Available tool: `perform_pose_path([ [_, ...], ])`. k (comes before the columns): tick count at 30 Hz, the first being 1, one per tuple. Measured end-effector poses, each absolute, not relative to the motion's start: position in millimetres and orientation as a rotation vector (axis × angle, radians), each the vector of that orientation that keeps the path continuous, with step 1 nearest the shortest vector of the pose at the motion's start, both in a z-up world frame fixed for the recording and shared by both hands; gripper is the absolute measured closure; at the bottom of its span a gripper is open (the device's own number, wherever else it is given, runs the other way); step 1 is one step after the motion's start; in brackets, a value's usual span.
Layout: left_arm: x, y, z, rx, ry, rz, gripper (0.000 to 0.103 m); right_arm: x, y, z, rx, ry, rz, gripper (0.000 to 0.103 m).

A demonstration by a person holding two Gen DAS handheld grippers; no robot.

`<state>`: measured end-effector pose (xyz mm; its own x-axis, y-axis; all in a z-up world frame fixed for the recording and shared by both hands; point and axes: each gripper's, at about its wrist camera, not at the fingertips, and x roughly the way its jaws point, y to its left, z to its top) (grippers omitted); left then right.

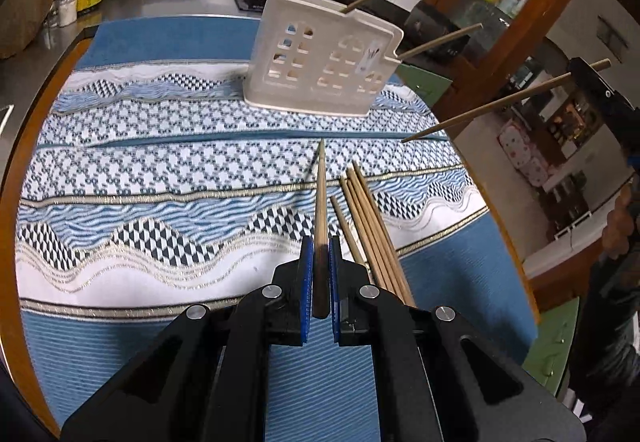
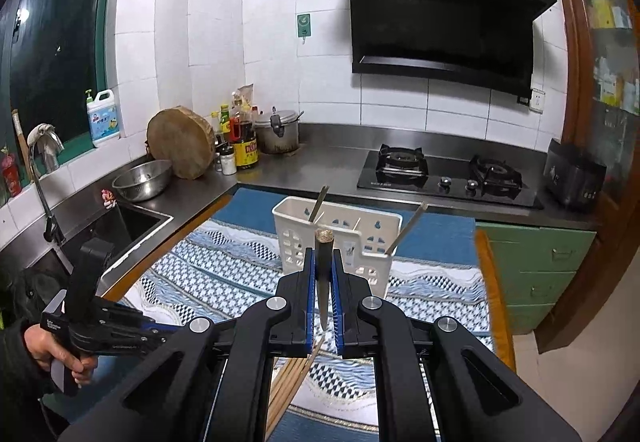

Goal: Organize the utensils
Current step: 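Carry the held chopstick toward the white holder with the right gripper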

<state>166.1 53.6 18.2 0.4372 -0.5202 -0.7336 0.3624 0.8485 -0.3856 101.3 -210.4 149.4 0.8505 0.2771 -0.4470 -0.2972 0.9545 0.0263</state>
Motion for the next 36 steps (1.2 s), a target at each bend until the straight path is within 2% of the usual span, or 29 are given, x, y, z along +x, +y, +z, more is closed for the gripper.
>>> perform_pose_path([
  [19, 194, 39, 47, -0.214, 0.910, -0.582, 0.097, 175, -231, 209, -0.034, 0.382, 0.212, 0.096],
  [36, 213, 27, 58, -0.238, 0.876, -0.597, 0.097, 241, -227, 163, -0.037, 0.496, 0.177, 0.096],
])
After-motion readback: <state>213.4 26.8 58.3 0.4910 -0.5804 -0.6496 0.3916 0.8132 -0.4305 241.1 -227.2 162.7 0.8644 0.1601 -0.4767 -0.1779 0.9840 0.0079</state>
